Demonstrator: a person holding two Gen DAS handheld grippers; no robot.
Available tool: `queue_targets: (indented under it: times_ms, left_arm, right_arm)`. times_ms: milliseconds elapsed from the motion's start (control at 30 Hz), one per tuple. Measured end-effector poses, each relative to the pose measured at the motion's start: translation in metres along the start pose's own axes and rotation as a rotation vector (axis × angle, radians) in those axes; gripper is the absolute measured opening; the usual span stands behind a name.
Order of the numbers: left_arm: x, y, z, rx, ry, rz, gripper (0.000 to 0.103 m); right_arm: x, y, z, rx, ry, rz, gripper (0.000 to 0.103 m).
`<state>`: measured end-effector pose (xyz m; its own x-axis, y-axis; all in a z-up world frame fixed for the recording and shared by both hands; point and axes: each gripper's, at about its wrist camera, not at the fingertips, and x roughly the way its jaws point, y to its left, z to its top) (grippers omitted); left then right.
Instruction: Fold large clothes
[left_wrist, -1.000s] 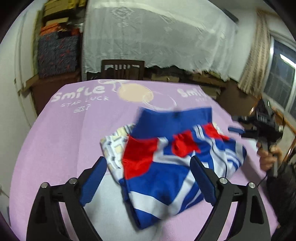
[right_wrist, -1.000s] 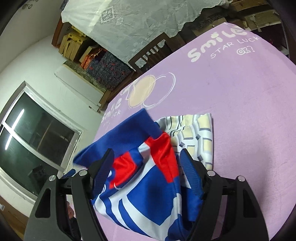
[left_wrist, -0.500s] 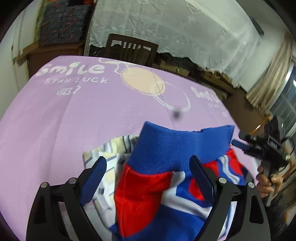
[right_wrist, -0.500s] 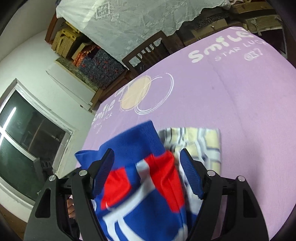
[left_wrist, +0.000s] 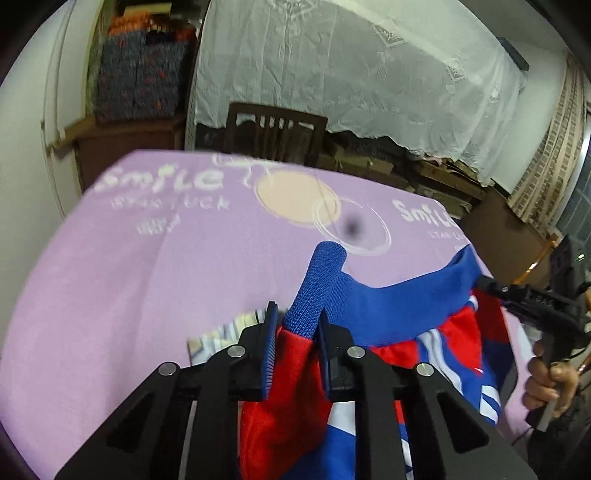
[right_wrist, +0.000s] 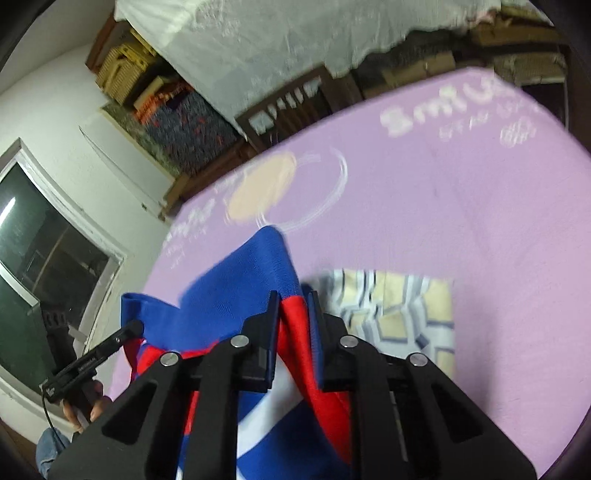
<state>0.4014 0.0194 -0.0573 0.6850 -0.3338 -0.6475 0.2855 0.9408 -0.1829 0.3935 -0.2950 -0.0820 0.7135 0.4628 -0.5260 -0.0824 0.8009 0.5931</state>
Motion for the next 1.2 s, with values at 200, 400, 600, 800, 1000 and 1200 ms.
queue_targets:
  times_ms: [200,400,600,800,1000,1200]
  left_arm:
    - [0.059,0.011,-0.015,-0.029,0.120,0.098,0.020]
    - [0.067,0.015,-0.019,-0.017,0.140,0.132,0.028]
    - [0.037,0.020,-0.021,-0.069,0.108,0.120,0.039]
    - [-0.011,-0.029,-0.022,0.016,0.034,0.050,0.047]
    - [-0.013,-0.083,-0.040,0.156,0.018,0.079,0.063]
    - [0.044,-0.058,-0.060,0.093,0.171,0.121,0.071]
  right_arm:
    - [0.009,0.010,0.004,-0.033,-0.024,-0.177,0.014]
    - [0.051,-0.019,-0.017,0.030,0.042,-0.241,0.014]
    - [0.040,-0.019,-0.021,0.047,0.030,-0.216,0.031]
    - [-0.018,0.001,-0.022,0.101,-0.061,-0.074,0.037]
    - [-0.018,0.075,-0.045,-0.083,-0.010,-0.023,0.037]
    - [0.016,0.092,-0.071,-0.121,0.079,-0.053,0.033]
